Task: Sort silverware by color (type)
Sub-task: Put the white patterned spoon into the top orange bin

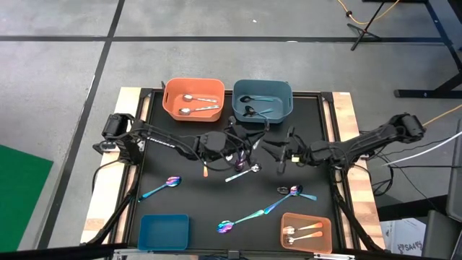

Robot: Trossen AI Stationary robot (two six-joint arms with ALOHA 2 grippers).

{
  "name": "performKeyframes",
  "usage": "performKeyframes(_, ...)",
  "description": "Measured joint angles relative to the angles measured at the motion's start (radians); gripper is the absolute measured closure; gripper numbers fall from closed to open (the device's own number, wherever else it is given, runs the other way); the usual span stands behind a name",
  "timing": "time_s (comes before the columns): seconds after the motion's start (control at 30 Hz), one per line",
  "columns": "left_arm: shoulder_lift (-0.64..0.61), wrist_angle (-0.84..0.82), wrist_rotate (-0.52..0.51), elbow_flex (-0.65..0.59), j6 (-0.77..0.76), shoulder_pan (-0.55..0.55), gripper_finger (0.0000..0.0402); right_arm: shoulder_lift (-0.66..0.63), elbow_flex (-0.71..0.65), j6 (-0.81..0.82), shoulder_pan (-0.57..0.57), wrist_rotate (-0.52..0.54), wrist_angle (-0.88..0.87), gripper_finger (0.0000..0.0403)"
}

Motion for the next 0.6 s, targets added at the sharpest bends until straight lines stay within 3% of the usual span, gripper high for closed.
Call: performKeyframes(0.6, 0.0, 0.046, -0.077, 0.0, -0.001, 0.0, 0.0392, 0.14, 0.005, 0.0, 0.0, 0.097, 0.248, 0.0304)
